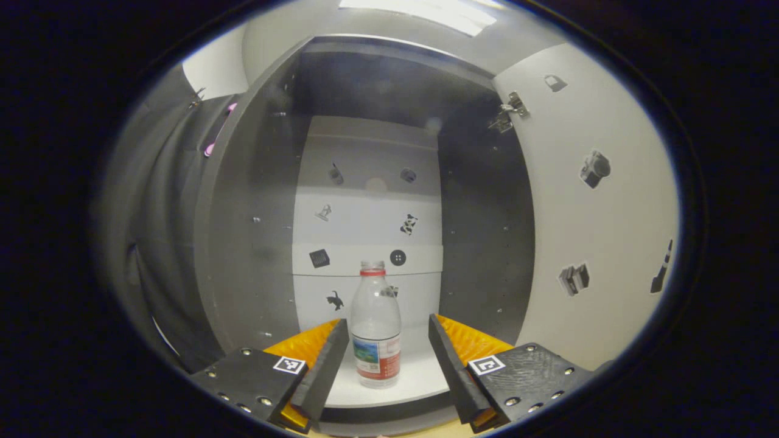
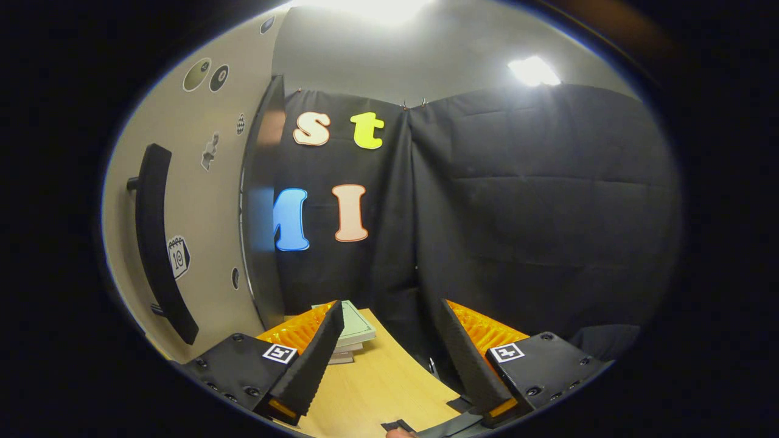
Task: Open the cabinet door with the right hand, grasp the bottle in the cabinet with the left hand and place it on the coaster, then close the cabinet door with the right hand.
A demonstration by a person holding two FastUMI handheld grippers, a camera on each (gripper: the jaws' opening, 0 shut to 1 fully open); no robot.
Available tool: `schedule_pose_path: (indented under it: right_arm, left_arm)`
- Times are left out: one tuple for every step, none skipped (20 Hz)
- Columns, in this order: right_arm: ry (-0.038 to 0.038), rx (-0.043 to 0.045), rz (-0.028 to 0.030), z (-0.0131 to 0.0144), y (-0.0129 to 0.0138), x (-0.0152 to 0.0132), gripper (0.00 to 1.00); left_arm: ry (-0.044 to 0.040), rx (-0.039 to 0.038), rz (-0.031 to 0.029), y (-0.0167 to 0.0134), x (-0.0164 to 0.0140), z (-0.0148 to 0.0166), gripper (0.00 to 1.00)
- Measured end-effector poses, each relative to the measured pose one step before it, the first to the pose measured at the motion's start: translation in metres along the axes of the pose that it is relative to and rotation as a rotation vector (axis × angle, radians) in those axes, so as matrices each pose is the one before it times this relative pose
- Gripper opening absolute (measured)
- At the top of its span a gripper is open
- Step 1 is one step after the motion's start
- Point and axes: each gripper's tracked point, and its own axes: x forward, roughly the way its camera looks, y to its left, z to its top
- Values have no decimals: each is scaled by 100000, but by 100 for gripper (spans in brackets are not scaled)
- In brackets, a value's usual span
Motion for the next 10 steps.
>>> schedule_pose_path:
  right_arm:
    - [128, 423, -851, -55, 721, 1131, 99]
    - [-3, 308, -898, 78, 156, 477, 99]
    - [83, 111, -825, -40, -113, 182, 99]
    - [272, 63, -731, -30, 62, 148, 99]
    - [195, 45, -423, -194, 122, 18, 99]
    - [245, -83, -269, -31, 176, 68, 99]
    - [179, -268, -177, -192, 216, 226, 99]
    - [241, -393, -229, -75, 148, 158, 99]
    - [398, -394, -94, -89, 220, 216, 99]
    - [246, -245, 18, -37, 167, 150, 99]
  left_arm:
    - [504, 499, 162, 251, 684, -338, 79]
    - [421, 354, -139, 218, 682, -285, 79]
    - [536, 304, -366, -66, 575, -404, 79]
    - [680, 174, -288, 204, 719, -485, 79]
    - [804, 219, -442, 107, 618, -436, 79]
    - [821, 276, -56, 100, 704, -534, 79]
    - [685, 316, 258, 205, 504, -380, 79]
    - [635, 460, 439, 200, 583, -381, 80]
    - [606, 452, 406, 213, 459, -334, 81]
    - [849, 312, -70, 126, 369, -286, 82]
